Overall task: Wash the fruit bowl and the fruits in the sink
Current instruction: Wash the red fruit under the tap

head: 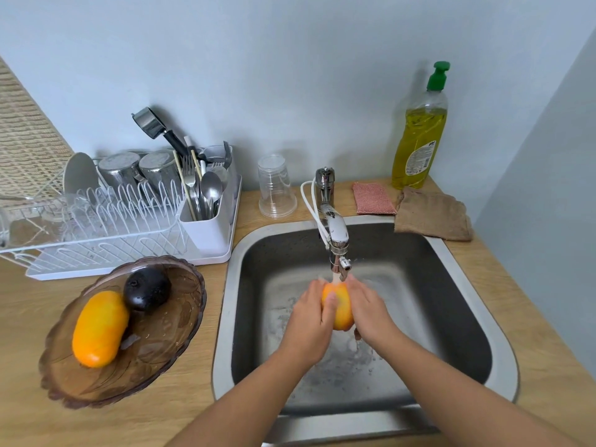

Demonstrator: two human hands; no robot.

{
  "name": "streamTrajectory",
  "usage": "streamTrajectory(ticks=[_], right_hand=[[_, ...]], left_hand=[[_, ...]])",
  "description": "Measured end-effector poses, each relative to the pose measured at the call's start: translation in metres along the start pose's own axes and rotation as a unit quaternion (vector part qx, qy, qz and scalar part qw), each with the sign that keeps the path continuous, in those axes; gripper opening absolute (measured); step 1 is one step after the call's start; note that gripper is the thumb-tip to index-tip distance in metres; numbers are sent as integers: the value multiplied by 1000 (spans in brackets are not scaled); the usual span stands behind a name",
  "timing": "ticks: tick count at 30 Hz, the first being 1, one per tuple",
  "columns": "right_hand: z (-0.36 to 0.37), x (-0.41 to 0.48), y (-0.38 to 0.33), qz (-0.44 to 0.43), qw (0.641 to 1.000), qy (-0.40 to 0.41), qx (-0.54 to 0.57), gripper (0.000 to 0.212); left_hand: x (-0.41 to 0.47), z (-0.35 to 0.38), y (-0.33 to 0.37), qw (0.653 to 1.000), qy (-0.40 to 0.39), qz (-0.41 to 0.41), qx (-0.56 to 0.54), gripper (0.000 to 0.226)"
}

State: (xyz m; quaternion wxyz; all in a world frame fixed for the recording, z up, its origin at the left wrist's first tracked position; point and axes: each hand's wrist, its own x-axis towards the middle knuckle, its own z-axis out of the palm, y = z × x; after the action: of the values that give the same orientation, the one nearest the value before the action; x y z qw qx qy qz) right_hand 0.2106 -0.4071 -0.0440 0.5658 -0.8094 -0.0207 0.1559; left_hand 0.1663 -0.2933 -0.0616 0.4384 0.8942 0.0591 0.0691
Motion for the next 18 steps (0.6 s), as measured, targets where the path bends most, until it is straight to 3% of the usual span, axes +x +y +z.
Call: streamTrajectory(ticks=[2, 4, 6, 8, 10, 12, 14, 16, 18], right_hand=[[-2, 4, -2, 20, 1000, 0, 4, 32], [-1, 3, 4, -71, 994, 2, -86, 29], [4, -2, 13, -168, 967, 14, -189, 32], [11, -6, 19, -226, 946, 16, -231, 46], [13, -3, 18, -210, 963, 14, -170, 48], [9, 3, 6, -101, 994, -15, -26, 39], [2, 6, 0, 8, 995, -41, 90, 34], [2, -3, 2, -17, 998, -35, 53, 32], [9, -12, 11, -114, 991, -23, -61, 39]], left_hand=[[0, 1, 4, 1000, 6, -9, -23, 25], [4, 3, 10, 989, 14, -101, -108, 27], [11, 1, 13, 954, 20, -224, -197, 32], [15, -3, 14, 939, 6, -268, -216, 35], [14, -7, 16, 947, -20, -250, -201, 35], [10, -6, 19, 949, -36, -237, -205, 31], [8, -6, 21, 937, -26, -249, -245, 28], [11, -7, 21, 909, 10, -282, -306, 26], [17, -11, 20, 897, 38, -303, -318, 28]])
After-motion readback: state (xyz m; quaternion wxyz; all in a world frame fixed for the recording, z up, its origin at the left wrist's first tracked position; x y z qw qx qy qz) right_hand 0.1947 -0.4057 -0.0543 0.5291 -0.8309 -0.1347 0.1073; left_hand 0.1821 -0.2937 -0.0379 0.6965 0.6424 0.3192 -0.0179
